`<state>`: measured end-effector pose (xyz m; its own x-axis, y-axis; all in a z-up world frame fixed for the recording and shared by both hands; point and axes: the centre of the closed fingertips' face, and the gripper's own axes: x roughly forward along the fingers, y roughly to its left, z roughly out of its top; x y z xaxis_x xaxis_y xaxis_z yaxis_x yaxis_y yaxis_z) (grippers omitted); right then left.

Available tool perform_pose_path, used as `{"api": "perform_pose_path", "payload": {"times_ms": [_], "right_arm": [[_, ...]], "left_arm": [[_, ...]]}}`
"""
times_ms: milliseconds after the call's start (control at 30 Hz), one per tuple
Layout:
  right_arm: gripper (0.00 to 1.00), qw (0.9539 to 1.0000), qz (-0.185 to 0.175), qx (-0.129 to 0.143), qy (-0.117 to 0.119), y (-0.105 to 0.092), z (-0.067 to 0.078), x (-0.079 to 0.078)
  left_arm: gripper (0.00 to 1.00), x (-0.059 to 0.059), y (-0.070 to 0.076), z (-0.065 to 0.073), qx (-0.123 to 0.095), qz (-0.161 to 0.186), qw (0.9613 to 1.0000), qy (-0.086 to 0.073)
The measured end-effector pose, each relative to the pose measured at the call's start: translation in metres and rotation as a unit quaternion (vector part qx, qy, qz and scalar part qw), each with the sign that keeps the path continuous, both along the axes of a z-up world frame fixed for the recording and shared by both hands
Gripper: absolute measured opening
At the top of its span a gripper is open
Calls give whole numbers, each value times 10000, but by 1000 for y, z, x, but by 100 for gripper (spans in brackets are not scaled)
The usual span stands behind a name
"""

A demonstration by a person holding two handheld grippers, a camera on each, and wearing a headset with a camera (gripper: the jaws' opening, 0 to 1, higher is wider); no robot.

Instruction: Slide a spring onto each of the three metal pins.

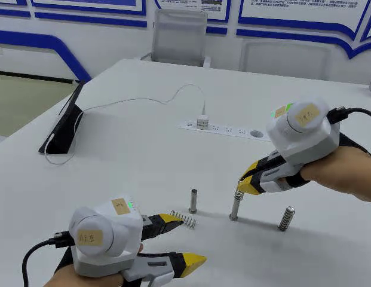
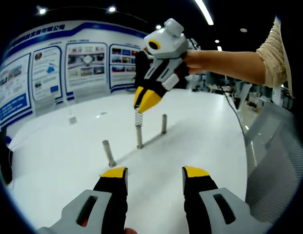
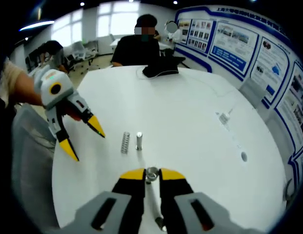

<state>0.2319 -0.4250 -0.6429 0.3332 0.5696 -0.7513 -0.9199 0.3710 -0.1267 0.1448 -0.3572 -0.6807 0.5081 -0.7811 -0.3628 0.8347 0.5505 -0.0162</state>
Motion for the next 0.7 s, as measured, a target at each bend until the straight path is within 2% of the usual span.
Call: {"api": "perform_pose_path", "payload": {"times_ms": [700], "right_arm": [[12, 9995, -179, -77, 256, 0, -31, 5]], "left_arm": [[45, 0, 0, -2, 4, -9, 10000, 23]]}}
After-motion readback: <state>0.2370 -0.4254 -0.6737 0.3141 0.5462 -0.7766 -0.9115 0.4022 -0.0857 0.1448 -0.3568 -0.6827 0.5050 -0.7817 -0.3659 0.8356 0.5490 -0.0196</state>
